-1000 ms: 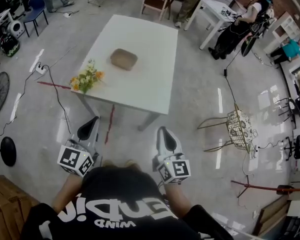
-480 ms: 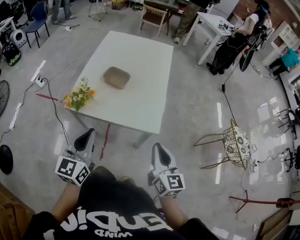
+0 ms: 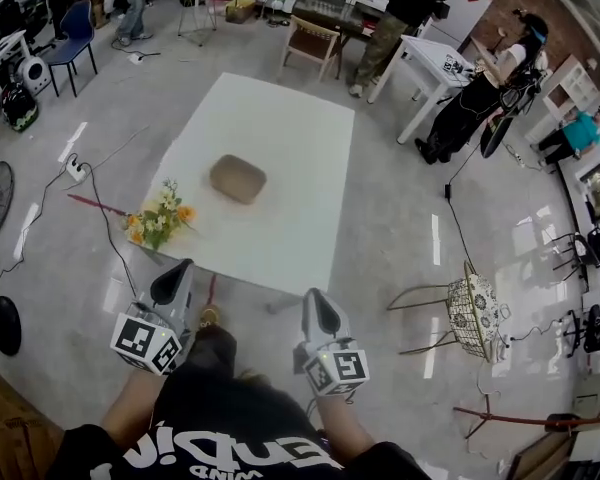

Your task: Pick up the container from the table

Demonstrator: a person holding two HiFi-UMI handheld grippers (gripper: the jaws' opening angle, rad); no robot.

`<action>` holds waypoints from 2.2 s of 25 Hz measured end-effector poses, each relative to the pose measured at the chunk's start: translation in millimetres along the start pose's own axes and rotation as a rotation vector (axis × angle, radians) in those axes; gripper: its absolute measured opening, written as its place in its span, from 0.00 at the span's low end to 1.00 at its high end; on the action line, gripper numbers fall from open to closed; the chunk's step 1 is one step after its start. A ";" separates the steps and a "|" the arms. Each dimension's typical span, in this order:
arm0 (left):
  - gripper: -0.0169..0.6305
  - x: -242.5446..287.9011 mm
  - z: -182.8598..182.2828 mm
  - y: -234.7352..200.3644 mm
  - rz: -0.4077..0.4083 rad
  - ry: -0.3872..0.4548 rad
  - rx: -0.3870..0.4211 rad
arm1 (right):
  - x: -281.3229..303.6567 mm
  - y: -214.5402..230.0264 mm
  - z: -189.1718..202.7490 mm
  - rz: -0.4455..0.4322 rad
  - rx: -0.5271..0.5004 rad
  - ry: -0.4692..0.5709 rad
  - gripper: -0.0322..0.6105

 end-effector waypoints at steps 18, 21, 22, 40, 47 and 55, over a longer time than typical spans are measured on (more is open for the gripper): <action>0.03 96.2 -38.1 -204.7 0.140 0.031 -0.037 | 195.2 -66.5 -28.0 0.060 -0.024 0.016 0.05; 0.03 107.7 -44.7 -220.9 0.171 0.026 -0.033 | 207.7 -70.5 -34.2 0.087 -0.021 0.027 0.05; 0.03 111.1 -47.7 -226.8 0.176 0.023 -0.028 | 212.5 -72.5 -36.4 0.093 -0.021 0.031 0.05; 0.21 179.4 -48.5 -252.4 0.145 -0.008 -0.089 | 261.3 -35.2 -57.8 0.075 -0.013 0.020 0.05; 0.39 200.0 -35.3 -258.7 0.148 -0.035 -0.124 | 265.2 -22.1 -57.3 0.076 -0.010 0.021 0.05; 0.60 231.5 -13.2 -281.2 0.135 -0.115 -0.146 | 270.0 -13.0 -53.6 0.083 -0.003 0.014 0.05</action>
Point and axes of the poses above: the fingertips, and each gripper's own axes: x forward along the fingers, y to its right, z out of its underside, the point moved 10 cm from there along -x, backward along the fingers, and after that the axes turned 13 degrees about z, right-handed, at the moved point
